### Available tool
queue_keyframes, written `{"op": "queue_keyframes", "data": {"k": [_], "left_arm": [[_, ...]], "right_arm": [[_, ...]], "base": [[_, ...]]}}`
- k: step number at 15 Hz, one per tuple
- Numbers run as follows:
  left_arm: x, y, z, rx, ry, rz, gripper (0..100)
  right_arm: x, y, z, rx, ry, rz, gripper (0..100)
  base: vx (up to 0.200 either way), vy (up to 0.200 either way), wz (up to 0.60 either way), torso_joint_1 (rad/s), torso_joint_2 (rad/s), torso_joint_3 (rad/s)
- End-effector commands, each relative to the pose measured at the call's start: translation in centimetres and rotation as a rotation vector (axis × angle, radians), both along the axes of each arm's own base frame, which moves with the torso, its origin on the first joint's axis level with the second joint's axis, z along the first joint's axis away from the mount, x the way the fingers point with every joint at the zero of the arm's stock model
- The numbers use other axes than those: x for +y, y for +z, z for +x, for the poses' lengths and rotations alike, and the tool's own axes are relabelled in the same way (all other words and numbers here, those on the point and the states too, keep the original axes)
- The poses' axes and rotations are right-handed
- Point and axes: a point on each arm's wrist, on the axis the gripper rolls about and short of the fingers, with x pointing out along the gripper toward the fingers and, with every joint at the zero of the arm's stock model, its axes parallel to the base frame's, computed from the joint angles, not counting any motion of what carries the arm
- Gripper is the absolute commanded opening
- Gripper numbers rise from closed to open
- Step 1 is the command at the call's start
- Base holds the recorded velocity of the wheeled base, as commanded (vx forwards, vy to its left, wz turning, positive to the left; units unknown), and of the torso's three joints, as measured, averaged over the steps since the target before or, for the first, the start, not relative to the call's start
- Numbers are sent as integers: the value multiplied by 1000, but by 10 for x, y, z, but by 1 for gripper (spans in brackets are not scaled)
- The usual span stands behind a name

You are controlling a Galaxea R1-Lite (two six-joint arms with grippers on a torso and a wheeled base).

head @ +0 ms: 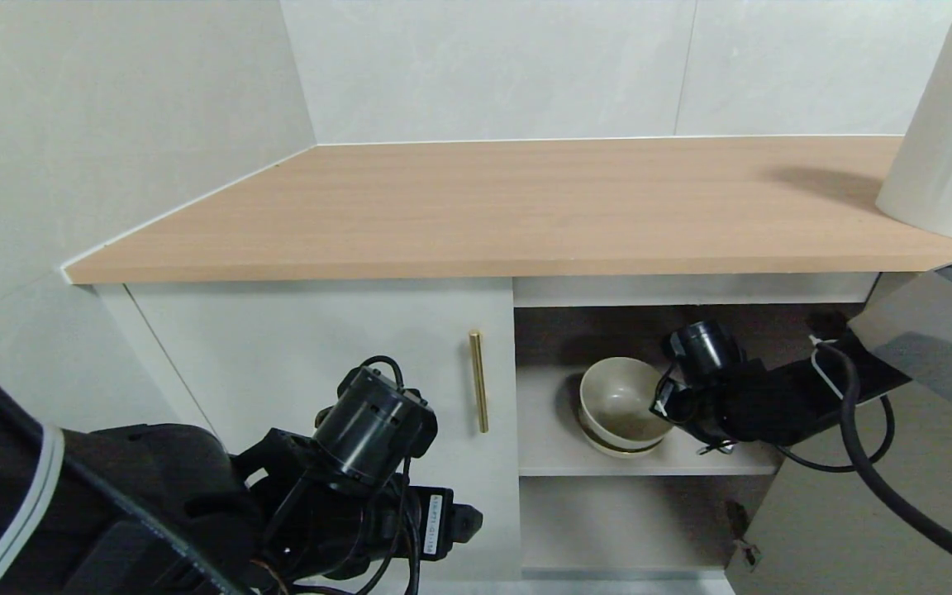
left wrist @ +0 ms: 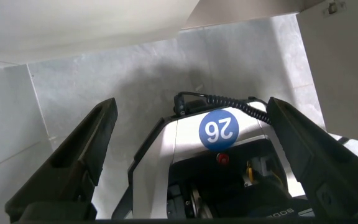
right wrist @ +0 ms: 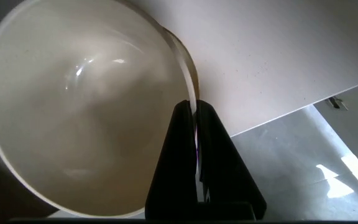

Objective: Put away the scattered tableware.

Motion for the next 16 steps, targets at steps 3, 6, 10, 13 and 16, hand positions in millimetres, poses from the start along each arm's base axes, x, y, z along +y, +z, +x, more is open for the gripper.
{"op": "queue_keyframes", "data": {"k": [3, 6, 10, 13, 16], "left_arm": [[0, 0, 0, 1, 0, 0, 100], [0, 0, 0, 1, 0, 0, 100], [7, 9, 1, -28, 27, -11, 100], [35, 46, -21, -75, 39, 5, 100], [66, 86, -61, -138, 29, -32, 100]], "right_arm": [[2, -1, 0, 3, 5, 0, 100], [2, -1, -1, 7, 11, 2, 100], [3, 16, -23, 10, 70, -7, 100], [0, 43, -76, 22, 318, -69, 100], [-13, 85, -122, 3, 452, -107, 100]], "base": [[0, 0, 0, 0, 0, 0], [0, 0, 0, 0, 0, 0], [0, 0, 0, 0, 0, 0], [0, 0, 0, 0, 0, 0], [0, 0, 0, 0, 0, 0]]}}
